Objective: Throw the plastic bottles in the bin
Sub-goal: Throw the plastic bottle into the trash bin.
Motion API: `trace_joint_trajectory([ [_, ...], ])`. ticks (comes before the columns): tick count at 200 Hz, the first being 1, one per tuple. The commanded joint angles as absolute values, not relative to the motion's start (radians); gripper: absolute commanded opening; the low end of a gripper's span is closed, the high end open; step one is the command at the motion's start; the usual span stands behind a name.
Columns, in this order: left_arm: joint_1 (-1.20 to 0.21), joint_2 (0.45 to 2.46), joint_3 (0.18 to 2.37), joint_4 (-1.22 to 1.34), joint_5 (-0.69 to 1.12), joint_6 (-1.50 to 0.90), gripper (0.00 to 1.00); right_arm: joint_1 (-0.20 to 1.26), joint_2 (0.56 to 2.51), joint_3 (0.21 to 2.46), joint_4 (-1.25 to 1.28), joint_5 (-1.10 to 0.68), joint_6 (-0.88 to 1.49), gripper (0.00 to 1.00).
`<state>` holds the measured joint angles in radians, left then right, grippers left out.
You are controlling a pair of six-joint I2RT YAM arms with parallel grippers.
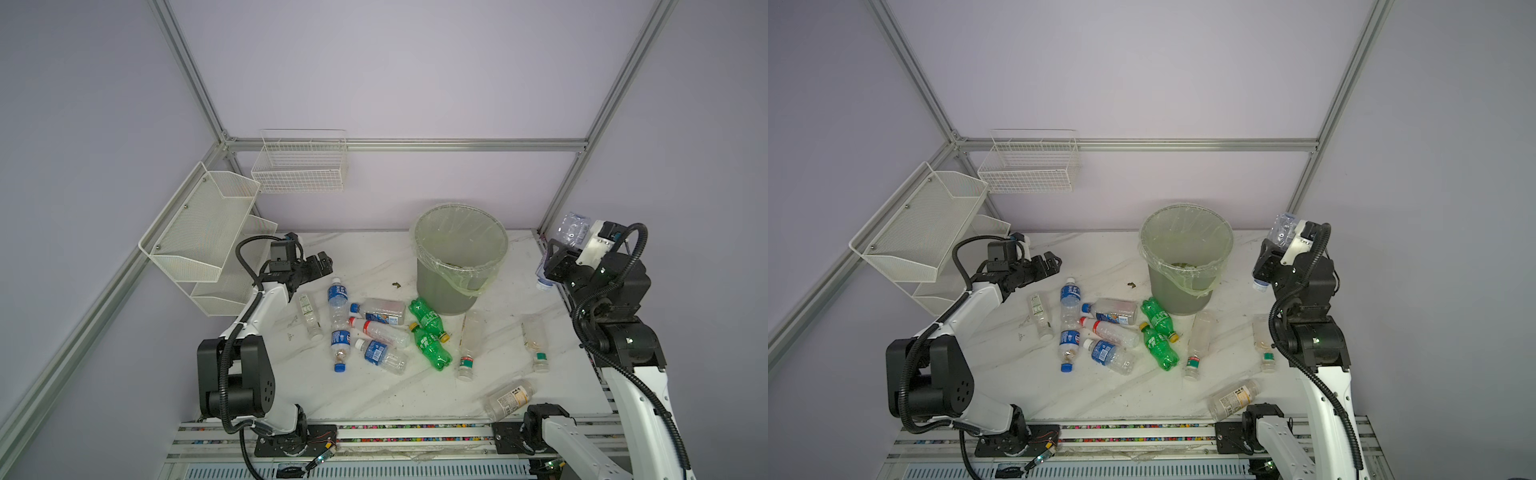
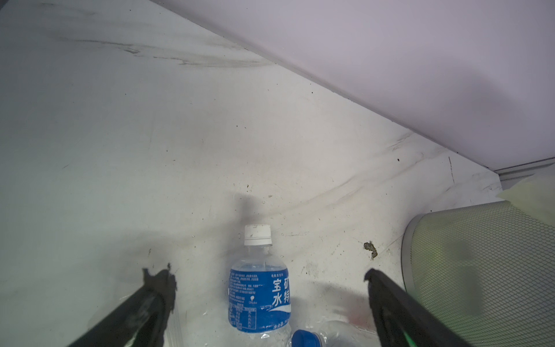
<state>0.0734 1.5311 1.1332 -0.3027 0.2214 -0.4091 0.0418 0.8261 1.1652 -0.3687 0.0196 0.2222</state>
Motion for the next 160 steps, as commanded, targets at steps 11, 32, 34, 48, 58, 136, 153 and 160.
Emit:
trace_joint_trajectory([
  [11,0.075,1.513,1.217,-0.28,0.235,-0.413,1.0,0.041,0.755,1.086,-0.256,-0.115,0.195,0.42],
  [32,0.075,1.511,1.215,-0.28,0.234,-0.412,1.0,0.041,0.727,1.067,-0.238,-0.16,0.197,0.42],
  [34,0.075,1.51,1.214,-0.281,0.234,-0.411,1.0,0.041,0.726,1.067,-0.236,-0.162,0.197,0.42],
  [48,0.075,1.509,1.215,-0.279,0.234,-0.411,1.0,0.041,0.726,1.073,-0.231,-0.178,0.198,0.42],
  [58,0.075,1.508,1.215,-0.279,0.235,-0.41,1.0,0.041,0.738,1.081,-0.226,-0.184,0.208,0.42],
  [136,0.075,1.493,1.202,-0.276,0.201,-0.379,1.0,0.283,1.272,1.449,-0.165,-0.091,0.27,0.59],
  [153,0.074,1.489,1.198,-0.275,0.193,-0.374,1.0,0.297,1.403,1.55,-0.249,-0.106,0.286,0.84],
  [160,0.075,1.487,1.198,-0.275,0.192,-0.373,1.0,0.297,1.416,1.566,-0.264,-0.085,0.296,0.97],
])
